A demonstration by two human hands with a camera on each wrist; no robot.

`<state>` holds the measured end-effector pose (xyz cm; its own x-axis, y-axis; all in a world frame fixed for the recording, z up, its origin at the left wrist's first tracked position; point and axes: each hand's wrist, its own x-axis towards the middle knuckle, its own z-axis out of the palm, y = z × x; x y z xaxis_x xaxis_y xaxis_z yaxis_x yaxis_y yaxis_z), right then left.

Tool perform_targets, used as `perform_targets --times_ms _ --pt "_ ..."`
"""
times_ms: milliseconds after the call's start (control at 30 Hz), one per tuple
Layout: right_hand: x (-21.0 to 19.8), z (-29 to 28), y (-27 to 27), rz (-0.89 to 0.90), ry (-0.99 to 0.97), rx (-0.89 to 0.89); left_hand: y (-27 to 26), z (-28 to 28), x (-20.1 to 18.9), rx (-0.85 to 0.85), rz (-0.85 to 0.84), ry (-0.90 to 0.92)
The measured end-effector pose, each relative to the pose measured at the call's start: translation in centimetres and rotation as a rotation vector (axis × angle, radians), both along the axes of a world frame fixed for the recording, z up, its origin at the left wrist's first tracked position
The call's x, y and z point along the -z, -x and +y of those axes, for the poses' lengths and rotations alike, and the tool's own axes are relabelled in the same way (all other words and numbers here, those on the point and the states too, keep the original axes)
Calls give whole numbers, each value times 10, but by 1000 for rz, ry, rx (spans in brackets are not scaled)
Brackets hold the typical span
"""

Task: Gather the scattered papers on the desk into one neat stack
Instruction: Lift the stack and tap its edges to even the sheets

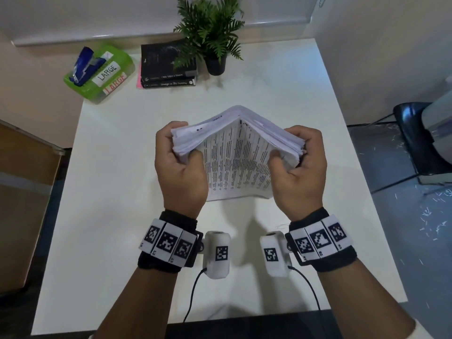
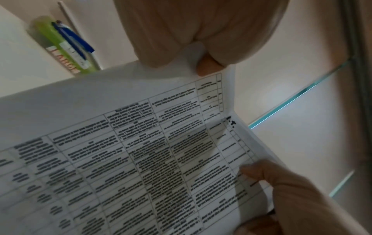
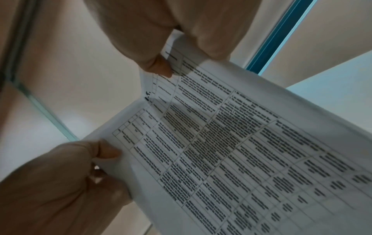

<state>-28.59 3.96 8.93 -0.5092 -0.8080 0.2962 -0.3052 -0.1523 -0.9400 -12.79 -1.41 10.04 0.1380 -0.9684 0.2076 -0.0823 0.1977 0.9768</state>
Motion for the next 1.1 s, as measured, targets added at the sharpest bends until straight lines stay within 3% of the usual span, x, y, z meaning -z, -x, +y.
perform_targets --times_ms 100,167,267,333,467,600,767,867,967,1100 --pt "-17 6 4 -16 152 -10 -8 7 -18 0 -11 106" --pt "-26 17 9 25 205 -45 -22 16 -22 56 94 125" --pt "2 28 19 -89 75 -104 -39 26 10 194 209 -8" --pt "43 32 21 -180 -88 -161 -43 33 46 186 140 -191" --pt "77 23 14 -56 -182 -122 -32 36 70 51 -54 -348" --pt "50 8 -2 -208 -95 -19 -17 27 42 -73 -12 -173" --pt "10 18 -14 5 -9 -20 -2 31 6 -55 -28 68" --pt "11 28 -21 6 6 -18 -8 37 10 -6 50 146" --pt "38 41 -12 3 -165 25 -24 45 50 12 149 -27" --pt "75 51 -2 -84 -222 -4 -25 50 73 27 105 -226"
